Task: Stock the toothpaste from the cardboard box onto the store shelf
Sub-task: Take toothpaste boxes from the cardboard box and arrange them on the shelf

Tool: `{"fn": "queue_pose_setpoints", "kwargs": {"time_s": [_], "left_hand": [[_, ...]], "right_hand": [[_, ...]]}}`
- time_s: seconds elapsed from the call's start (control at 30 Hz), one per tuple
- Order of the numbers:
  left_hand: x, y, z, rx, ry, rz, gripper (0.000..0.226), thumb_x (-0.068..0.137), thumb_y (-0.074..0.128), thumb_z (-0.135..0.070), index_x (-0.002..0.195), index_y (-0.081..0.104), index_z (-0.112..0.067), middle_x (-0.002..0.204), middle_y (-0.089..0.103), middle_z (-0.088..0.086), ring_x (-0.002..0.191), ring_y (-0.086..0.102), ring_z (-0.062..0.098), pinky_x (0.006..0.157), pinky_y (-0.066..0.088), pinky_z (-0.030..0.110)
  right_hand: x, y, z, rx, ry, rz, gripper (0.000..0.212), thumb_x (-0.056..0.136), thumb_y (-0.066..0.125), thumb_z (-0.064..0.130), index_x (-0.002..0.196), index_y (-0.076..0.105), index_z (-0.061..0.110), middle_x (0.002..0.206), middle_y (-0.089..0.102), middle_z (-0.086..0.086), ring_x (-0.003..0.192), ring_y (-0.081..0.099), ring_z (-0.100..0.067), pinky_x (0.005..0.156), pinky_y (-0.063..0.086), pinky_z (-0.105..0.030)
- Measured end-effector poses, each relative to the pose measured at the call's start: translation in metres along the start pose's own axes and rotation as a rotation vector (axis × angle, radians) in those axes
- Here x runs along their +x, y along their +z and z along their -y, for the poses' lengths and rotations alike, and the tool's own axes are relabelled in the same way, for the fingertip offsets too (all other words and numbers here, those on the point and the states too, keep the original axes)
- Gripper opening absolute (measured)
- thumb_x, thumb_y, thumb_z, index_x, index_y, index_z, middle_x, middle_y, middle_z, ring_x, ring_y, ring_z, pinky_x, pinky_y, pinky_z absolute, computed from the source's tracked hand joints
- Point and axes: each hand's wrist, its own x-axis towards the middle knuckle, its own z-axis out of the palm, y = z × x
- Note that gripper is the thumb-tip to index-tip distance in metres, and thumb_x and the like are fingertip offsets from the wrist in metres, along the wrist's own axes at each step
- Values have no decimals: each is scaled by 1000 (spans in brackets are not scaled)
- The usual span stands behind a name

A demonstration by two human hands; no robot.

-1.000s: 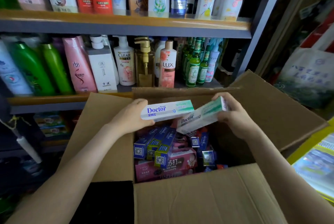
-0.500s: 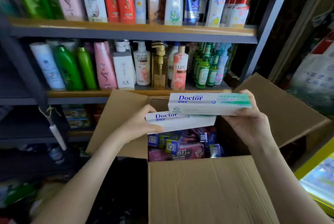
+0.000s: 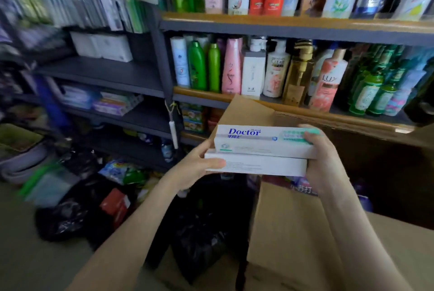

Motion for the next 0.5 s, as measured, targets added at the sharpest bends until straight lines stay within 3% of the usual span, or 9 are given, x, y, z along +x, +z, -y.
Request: {"fn": "queue_pose_setpoints", "kwargs": {"time_s": [0.2, 0.37, 0.5], "left_hand": [[-33, -81, 4, -83, 21, -103, 79, 60, 81, -16, 131, 48, -28, 116, 70, -4, 104, 67, 18, 77, 56, 28], [-65, -182, 8, -150, 53, -153, 94, 68, 76, -8, 143, 30, -40, 135, 57, 3, 115, 62, 27, 79, 58, 37], [-93, -275, -2, -152, 77, -172, 78, 75, 64, 2, 138, 36, -34, 118, 67, -2, 104, 67, 20, 74, 58, 29]], "right_hand": [[3, 79, -56, 18, 220, 40, 21, 93, 54, 17, 109, 67, 17, 111, 70, -12, 100, 67, -28, 85, 55, -46], [2, 167, -107, -32, 224, 67, 21, 97, 51, 16, 109, 67, 11, 102, 73, -11, 83, 71, -21, 63, 58, -30], [12, 256, -150, -54, 244, 64, 21, 95, 51, 19, 106, 68, 12, 102, 73, -11, 89, 70, -23, 65, 57, -31]]}}
